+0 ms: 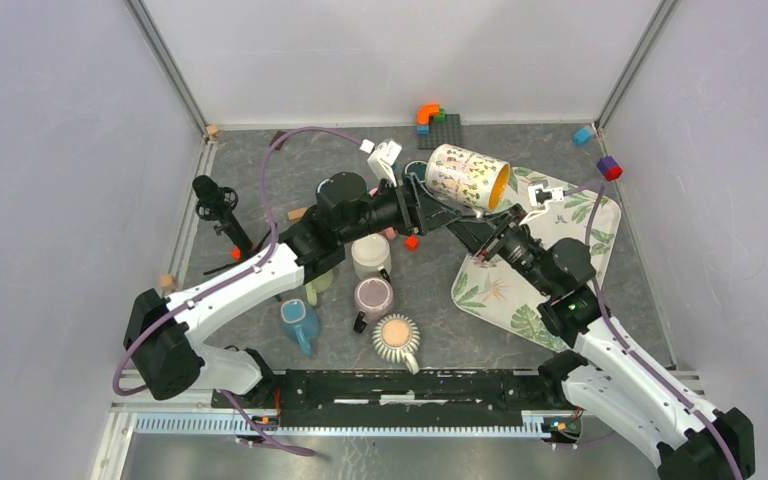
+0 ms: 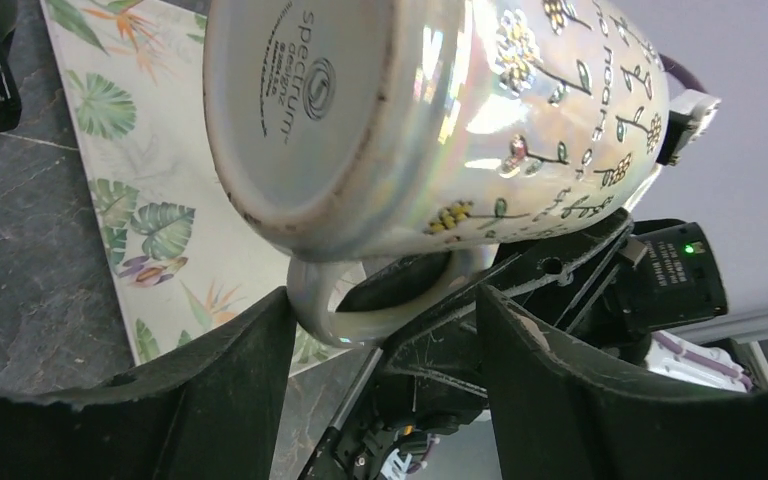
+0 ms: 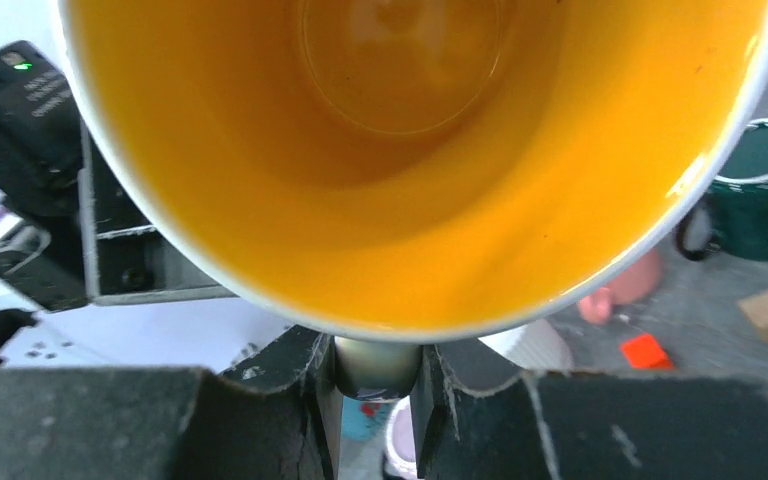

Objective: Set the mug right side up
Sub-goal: Turn over the cup at the center of the board, then place the cup on the tray.

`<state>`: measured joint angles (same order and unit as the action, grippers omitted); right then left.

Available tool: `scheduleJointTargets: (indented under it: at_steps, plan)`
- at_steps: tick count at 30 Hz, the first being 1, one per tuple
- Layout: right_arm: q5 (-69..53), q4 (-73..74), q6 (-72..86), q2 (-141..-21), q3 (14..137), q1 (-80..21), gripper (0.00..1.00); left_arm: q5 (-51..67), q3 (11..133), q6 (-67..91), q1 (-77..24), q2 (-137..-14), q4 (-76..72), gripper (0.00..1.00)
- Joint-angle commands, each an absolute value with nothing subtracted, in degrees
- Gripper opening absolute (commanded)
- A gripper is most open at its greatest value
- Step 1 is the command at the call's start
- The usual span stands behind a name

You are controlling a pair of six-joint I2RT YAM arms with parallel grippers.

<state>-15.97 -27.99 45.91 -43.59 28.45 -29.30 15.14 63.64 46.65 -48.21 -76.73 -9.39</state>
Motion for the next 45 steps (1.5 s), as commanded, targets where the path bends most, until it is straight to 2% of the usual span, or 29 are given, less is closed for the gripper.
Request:
scheduleJointTargets:
  at_steps: [1,5,13,20,28,38,45]
  plan:
    - [-5.52,-21.49,36.1,-42.3,33.06,-28.41,0.0,16.65,63.68,43.18,-48.1,-77.05,-13.11,0.73]
    - [-1.76,-16.84,33.63,-42.41,34.05,-28.47,0.0,16.0,63.3,41.56,-47.99,-78.09,-11.53,0.74]
    - [11.95,-3.0,27.59,-44.96,38.41,-28.47,0.0,14.33,62.95,37.59,-47.21,-76.9,-4.56,0.83]
    - [22.65,4.77,24.45,-50.41,41.7,-27.49,0.0,14.94,61.0,36.48,-46.23,-73.92,-0.91,0.83]
    - [27.49,10.03,21.59,-59.97,49.52,-23.09,0.0,14.5,62.36,33.01,-46.14,-70.99,8.68,0.83]
    - [28.68,3.72,18.86,-67.01,50.53,-18.25,0.0,15.88,59.5,33.55,-46.14,-69.16,8.05,0.84]
    - [26.28,-13.95,15.37,-70.29,46.38,-12.63,0.0,18.41,58.64,36.43,-46.13,-70.05,7.32,0.84]
